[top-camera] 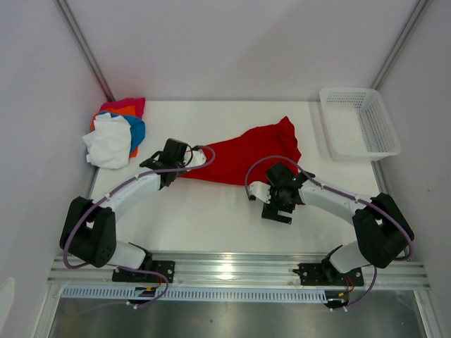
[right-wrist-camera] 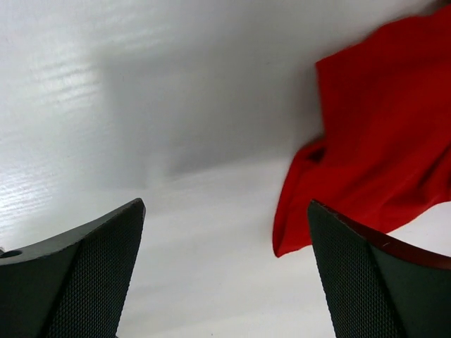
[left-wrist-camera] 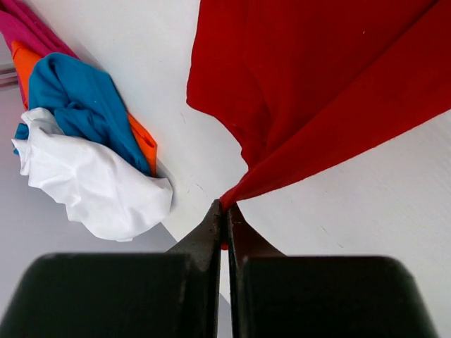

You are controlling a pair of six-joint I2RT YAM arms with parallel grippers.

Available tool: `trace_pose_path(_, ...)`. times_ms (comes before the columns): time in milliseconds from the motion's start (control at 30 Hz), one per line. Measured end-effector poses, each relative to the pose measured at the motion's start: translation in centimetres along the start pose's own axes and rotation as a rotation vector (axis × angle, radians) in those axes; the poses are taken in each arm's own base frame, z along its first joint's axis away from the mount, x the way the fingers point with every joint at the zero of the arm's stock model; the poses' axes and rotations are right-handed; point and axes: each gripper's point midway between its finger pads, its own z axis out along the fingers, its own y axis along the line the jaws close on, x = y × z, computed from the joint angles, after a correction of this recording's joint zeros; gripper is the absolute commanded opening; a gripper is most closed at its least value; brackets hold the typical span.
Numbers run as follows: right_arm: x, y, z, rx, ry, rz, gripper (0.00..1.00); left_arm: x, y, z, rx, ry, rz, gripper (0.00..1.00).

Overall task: Fold and stack the t-shirts
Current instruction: Fold the tshirt

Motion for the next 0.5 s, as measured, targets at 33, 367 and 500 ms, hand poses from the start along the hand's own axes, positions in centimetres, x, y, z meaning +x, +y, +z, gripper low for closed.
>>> trace_pose_path(33,0.4,0.3,0.2,0.002,0.021,-0.012,0.99,0.1,0.2,0.0,-0.004,0.001,-0.003,0.01)
trace_pose_path(367,2.8,-3.1,0.9,0.249,0.131,-0.102,0.99,1.9,2.6,0.3,-0.039,0.039,-0.032,0.01)
trace_pose_path(500,2.9,-5.7,1.2,0.333,0.154,-0.095,0.88,3.3,4.1,0.6,-0.067,0.062,-0.061,0.0)
